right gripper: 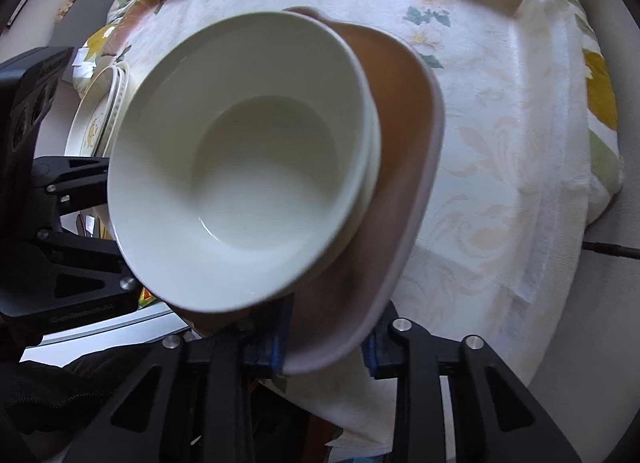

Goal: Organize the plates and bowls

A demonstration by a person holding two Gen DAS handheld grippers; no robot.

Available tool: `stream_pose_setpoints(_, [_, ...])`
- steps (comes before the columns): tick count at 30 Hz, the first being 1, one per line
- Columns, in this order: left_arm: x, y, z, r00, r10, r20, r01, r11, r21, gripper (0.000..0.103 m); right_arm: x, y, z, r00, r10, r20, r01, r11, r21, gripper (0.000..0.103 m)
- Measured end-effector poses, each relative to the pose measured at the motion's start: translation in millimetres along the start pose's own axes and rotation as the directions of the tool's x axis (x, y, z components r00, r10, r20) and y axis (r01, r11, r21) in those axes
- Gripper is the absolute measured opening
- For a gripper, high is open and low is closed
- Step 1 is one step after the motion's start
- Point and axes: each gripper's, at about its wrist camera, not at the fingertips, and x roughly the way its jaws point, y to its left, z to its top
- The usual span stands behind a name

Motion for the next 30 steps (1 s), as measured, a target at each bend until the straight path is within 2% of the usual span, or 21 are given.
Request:
stream_pose_setpoints(2, [2.1,-7.3,-1.5,0.999,0.028,0.02,-0.029,0.999,0.017,0.023,0.1,-1.3,-1.9,1.0,0.002,0.016,-0.002,1.0,-0.005,0.026])
stream_pose_setpoints(11, [-1.8,-22.2,-12.7,0.994,0.071,0.079,-0.075,0.996,0.052,0.023,-9.3,4.7,-13.8,0.998,-0.018,0.066,0.021,0.998,-0.06,0.026])
stream_pose_setpoints(19, [-41.1,-26.0,-25.8,0.986,0.089,0.139,-0.094,0.995,0.028,0.023,-41.5,15.6,-15.9,0.995,-0.029,0.096,0.039,0.993,-0.113,0.026])
stream_pose_setpoints(24, [-76.3,-9.7,-38.0,0.978,0.1,0.181,-0.105,0.994,0.017,0.023,-67.8,45.1,-6.0,0.991,-0.042,0.129,0.062,0.986,-0.155,0.026])
stream_pose_setpoints(30, [-109.0,30.2,-66.0,0.972,0.099,0.212,-0.106,0.994,0.021,0.023,-84.1,85.9,2.9,0.985,-0.055,0.162,0.082,0.983,-0.166,0.026])
